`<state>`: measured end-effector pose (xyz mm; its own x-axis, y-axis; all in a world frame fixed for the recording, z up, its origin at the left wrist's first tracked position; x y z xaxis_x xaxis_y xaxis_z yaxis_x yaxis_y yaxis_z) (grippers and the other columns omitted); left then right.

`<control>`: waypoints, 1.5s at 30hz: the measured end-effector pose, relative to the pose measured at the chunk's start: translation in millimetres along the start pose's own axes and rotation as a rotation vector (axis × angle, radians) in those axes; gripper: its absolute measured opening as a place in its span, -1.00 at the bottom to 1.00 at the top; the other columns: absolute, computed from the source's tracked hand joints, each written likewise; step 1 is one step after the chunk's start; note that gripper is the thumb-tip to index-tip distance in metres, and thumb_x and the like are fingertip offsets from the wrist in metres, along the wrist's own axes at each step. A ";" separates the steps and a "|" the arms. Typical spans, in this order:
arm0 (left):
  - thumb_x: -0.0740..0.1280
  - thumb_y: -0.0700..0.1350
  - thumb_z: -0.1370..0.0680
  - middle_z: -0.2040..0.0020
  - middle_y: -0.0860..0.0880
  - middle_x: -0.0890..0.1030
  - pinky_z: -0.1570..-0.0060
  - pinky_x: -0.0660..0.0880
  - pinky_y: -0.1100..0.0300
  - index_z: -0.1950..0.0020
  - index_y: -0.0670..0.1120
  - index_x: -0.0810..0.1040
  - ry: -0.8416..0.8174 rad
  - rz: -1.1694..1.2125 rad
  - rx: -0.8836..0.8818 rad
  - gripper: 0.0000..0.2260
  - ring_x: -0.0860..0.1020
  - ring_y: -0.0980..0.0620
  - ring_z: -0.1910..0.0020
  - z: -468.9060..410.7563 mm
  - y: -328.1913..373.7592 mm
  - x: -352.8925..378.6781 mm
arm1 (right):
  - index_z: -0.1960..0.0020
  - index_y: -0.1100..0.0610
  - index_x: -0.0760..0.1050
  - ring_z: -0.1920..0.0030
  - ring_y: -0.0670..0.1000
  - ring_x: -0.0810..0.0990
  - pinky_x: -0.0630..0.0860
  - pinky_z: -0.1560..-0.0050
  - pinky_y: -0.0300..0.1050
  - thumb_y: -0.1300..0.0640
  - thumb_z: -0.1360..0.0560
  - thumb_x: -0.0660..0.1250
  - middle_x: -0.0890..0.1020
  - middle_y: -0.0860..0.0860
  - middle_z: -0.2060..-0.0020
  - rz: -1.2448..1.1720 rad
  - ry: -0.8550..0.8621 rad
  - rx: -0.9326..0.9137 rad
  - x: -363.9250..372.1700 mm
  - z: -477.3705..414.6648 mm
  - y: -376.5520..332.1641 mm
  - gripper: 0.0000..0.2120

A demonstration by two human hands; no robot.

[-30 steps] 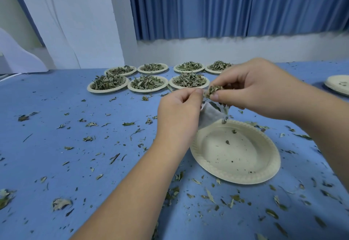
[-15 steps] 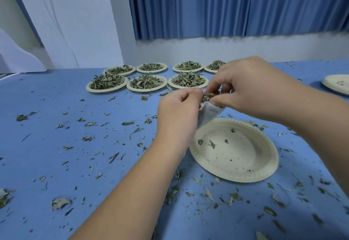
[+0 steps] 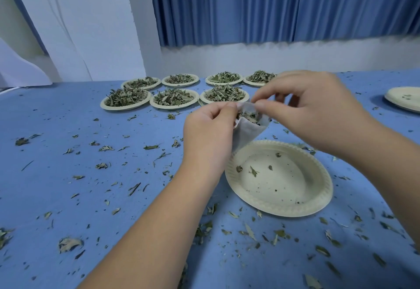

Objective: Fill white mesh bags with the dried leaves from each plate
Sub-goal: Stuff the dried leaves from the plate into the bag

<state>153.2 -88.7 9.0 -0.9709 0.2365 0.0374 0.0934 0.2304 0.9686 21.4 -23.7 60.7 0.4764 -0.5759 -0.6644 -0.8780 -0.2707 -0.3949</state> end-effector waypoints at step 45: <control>0.26 -0.17 -0.59 0.56 0.16 0.32 0.47 0.23 0.24 0.37 0.28 0.65 -0.004 0.023 0.044 -0.55 0.26 0.17 0.54 -0.1 6.2 -5.8 | -0.10 0.22 0.55 0.14 0.11 0.57 0.47 0.13 -0.04 0.15 -0.58 0.20 0.59 0.17 0.03 0.294 -0.655 0.233 66.2 55.6 28.1 -0.78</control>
<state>159.4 -88.7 14.8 -0.9675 0.2461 0.0584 0.1253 0.2660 0.9558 30.9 -26.6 -29.6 0.2191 -0.0033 -0.9757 -0.9751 0.0353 -0.2191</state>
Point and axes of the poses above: each hand's wrist, its own z-axis away from the middle knuckle, its own x-axis out of the palm, y = z × x, the point moved 3 cm from there along -z, towards the middle knuckle
